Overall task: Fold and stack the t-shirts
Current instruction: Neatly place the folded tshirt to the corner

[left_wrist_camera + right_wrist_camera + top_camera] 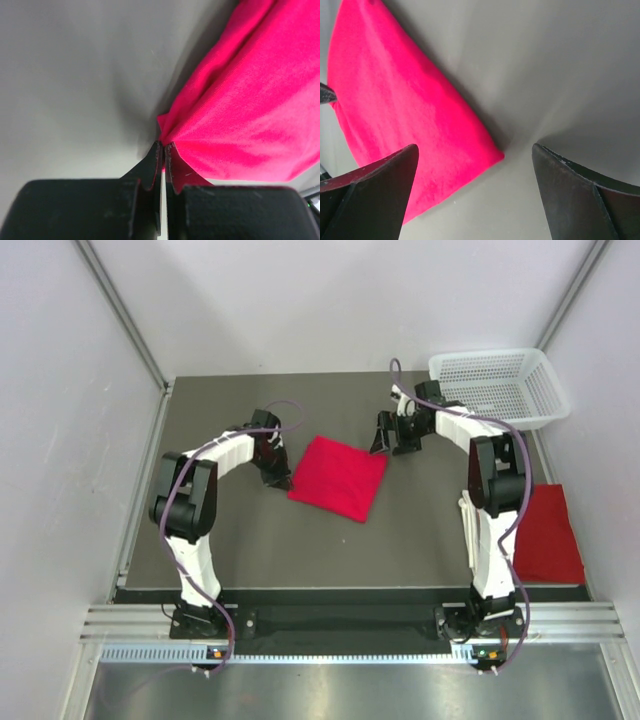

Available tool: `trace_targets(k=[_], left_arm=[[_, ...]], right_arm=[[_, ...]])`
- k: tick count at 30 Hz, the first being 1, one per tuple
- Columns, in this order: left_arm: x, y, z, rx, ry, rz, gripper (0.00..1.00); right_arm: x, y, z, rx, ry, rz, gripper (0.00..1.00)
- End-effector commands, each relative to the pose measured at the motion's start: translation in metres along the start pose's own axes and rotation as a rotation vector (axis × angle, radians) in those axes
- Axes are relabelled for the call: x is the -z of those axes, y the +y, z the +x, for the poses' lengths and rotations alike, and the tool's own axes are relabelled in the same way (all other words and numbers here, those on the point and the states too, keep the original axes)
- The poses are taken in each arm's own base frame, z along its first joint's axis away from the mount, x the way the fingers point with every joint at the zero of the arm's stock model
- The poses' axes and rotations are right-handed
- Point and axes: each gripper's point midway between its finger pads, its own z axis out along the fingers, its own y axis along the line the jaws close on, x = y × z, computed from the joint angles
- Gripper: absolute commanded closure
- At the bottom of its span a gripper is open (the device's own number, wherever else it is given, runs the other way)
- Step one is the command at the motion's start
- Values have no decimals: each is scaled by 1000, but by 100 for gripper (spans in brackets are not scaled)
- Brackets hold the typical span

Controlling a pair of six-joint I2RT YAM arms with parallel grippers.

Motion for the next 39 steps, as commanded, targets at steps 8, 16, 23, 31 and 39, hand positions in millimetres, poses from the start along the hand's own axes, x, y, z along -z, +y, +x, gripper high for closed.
trace_targets(k=[8,16,23,31,39], left_arm=[[-20,62,-57,-11,-126,-241,97],[-25,65,-64,-2,-116,-235,95],[-1,47,-79,-12,-155,-199,72],[62,29,-99,11,-280,-221,65],[53,-34,-73,-26,-228,194,64]], right_arm=[[-20,1,24,-22,106,-23,4],[-24,8,46,-45,212,-19,3],[-25,12,58,-114,199,-5,3],[-18,7,70,-175,173,64,3],[-18,8,77,-222,139,71,2]])
